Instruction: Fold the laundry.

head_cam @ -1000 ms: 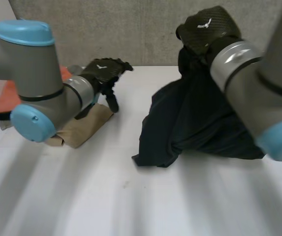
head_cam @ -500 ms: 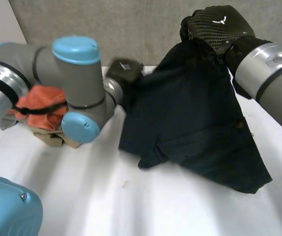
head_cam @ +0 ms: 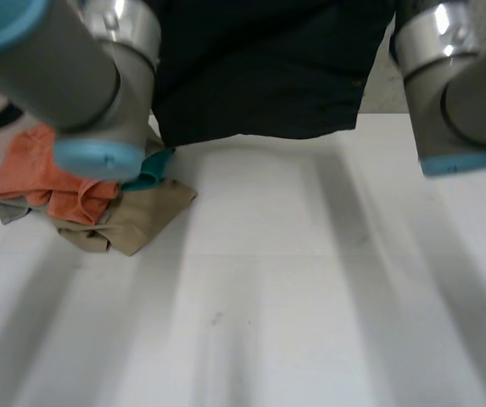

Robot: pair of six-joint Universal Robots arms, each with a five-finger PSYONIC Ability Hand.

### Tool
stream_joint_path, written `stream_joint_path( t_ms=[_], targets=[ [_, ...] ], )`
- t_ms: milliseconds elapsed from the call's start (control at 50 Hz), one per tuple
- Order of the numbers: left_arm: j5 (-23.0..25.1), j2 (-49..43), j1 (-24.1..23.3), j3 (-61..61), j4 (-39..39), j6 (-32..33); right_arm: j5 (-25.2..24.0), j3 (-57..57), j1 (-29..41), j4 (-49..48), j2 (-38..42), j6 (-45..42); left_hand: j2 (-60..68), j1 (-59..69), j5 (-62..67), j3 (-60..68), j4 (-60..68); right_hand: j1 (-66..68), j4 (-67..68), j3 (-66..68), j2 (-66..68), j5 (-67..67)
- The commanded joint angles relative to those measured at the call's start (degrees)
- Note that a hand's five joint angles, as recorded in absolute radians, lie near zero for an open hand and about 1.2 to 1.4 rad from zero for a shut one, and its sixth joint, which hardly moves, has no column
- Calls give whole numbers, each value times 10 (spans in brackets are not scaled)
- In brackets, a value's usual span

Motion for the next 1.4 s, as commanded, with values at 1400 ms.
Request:
stream_joint_path(
  t_ms=[1400],
  targets=[
    [-24, 5, 22, -382, -159, -32, 4, 350, -19, 186, -2, -194, 114, 125, 139, 120, 116, 153, 112, 119, 124, 134]
  ],
)
